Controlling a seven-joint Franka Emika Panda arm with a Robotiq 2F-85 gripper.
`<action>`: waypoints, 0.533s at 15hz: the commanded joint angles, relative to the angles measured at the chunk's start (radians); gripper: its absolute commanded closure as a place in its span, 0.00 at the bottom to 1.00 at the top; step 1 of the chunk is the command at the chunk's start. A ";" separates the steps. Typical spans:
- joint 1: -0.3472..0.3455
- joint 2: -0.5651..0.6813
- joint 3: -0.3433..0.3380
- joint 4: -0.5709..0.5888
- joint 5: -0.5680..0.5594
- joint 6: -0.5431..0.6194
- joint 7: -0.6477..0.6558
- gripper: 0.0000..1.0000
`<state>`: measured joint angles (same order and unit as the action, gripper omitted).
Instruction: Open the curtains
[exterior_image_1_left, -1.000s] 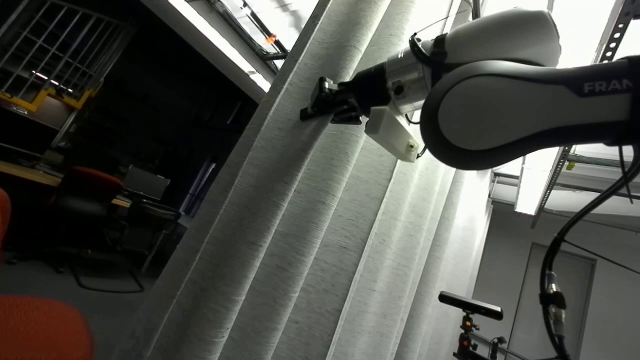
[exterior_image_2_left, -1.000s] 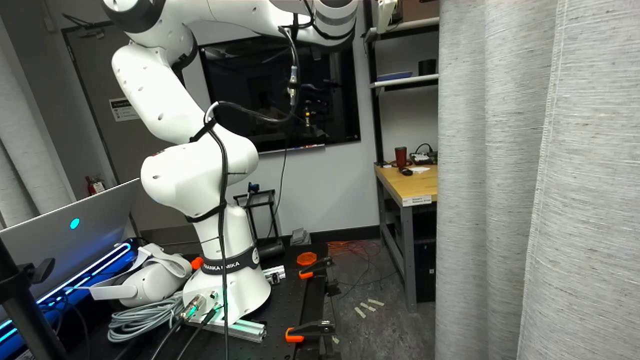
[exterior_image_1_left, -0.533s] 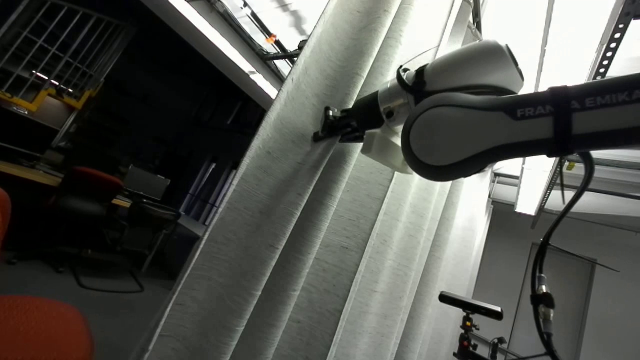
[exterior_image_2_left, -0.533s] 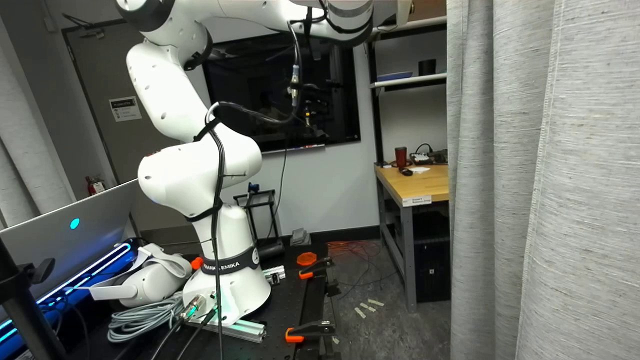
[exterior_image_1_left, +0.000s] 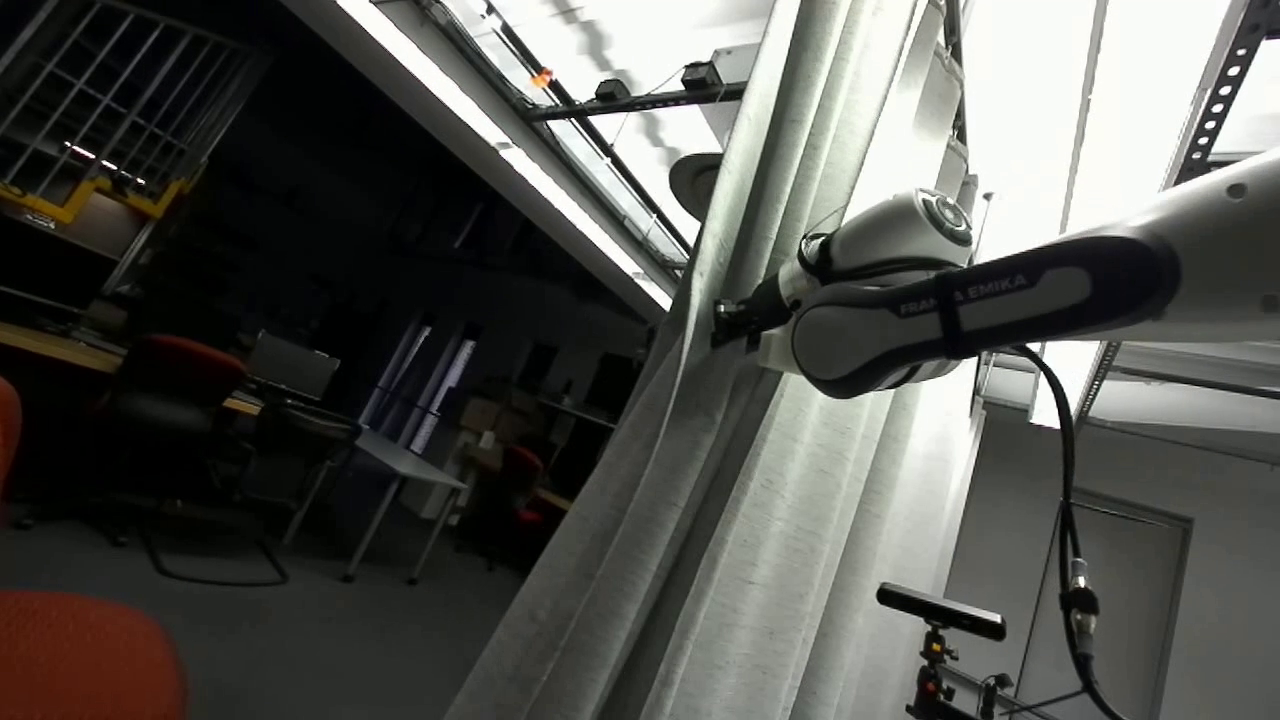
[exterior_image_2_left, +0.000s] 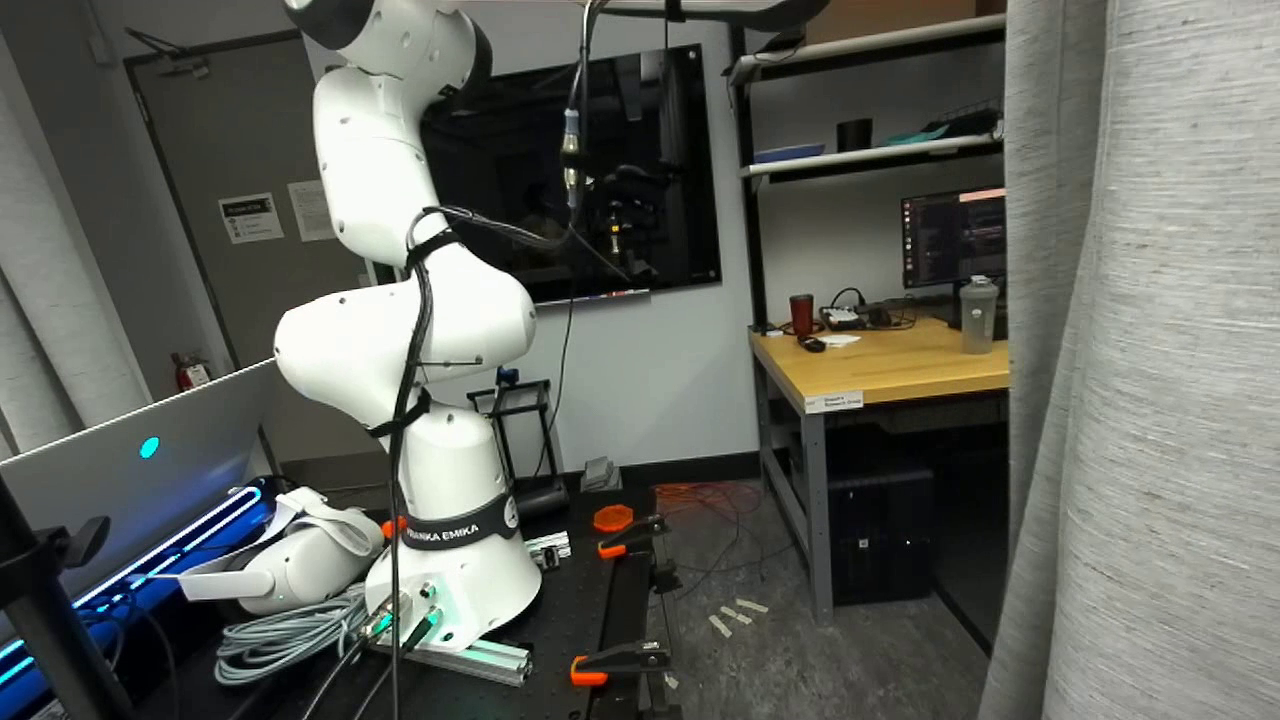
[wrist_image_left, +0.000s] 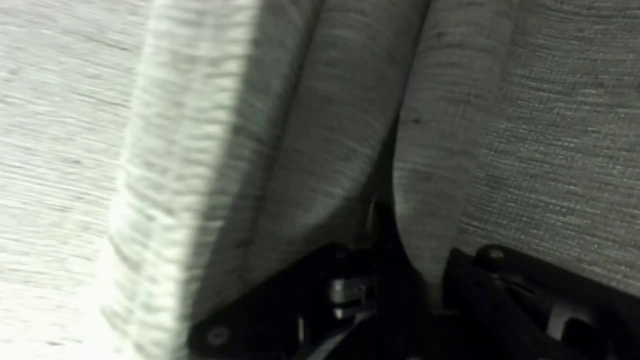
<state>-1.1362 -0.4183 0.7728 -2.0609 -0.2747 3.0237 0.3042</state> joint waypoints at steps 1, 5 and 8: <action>-0.267 0.084 0.135 0.089 -0.091 -0.078 0.063 1.00; -0.516 0.132 0.264 0.147 -0.153 -0.094 0.084 1.00; -0.696 0.152 0.361 0.170 -0.193 -0.109 0.100 1.00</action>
<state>-1.6727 -0.3190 1.0260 -1.9019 -0.4031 2.9934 0.3623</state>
